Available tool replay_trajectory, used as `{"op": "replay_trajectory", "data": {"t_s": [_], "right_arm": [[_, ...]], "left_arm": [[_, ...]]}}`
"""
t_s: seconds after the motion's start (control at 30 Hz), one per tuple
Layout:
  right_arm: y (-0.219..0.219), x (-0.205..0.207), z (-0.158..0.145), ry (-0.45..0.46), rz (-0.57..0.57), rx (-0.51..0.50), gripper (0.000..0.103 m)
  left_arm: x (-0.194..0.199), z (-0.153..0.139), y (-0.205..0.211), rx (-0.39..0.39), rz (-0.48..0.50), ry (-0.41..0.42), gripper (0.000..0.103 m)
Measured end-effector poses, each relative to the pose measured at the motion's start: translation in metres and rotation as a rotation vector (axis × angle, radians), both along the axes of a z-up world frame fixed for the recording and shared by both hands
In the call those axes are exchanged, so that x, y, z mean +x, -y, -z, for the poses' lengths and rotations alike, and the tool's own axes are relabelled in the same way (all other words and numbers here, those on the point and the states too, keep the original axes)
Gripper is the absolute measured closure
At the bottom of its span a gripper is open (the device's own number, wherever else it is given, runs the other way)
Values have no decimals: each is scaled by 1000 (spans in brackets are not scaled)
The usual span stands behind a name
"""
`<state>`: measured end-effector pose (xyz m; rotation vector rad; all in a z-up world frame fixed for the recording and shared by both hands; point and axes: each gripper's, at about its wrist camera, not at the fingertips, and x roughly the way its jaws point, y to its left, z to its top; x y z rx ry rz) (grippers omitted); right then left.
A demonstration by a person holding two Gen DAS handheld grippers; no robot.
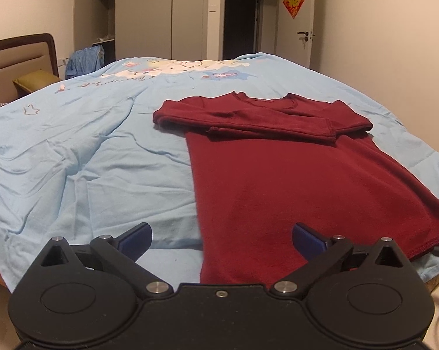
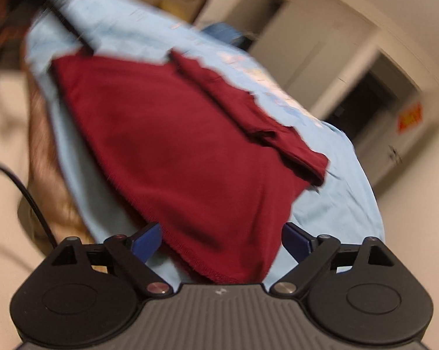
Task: Fold small clothes
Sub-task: 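Grasp the hem with the left tool while the right tool lifts the sweater side edge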
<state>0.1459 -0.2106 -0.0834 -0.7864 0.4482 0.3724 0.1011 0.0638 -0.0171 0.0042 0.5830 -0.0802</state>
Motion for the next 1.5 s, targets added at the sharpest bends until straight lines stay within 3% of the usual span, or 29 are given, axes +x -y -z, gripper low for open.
{"op": "replay_trajectory", "data": {"t_s": [0.13,0.3,0.57,0.77,1.0,1.13,1.23,1.37,1.5], "right_arm": [[-12,1,23,6,-57,-223,10],[-18,1,35,21,-103,-304,11],[-20,-12,36,69,-178,-318,57],[-17,-19,18,91,-220,-234,86],[-11,5,-25,120,-122,30,91],[-11,22,-46,133,-99,113,92],[-10,30,-56,146,-94,146,92],[-8,35,-68,161,-76,198,92],[-3,37,-78,170,-51,261,93]], "left_arm": [[1,-2,8,-1,25,14,1],[3,-1,15,-16,54,15,1],[3,0,29,6,124,32,1],[-3,-1,38,29,176,58,1],[-15,0,56,49,277,114,1],[-20,5,73,112,332,134,1],[-19,12,81,176,315,149,2],[-12,20,83,265,261,138,11],[-11,27,77,301,246,123,25]]}}
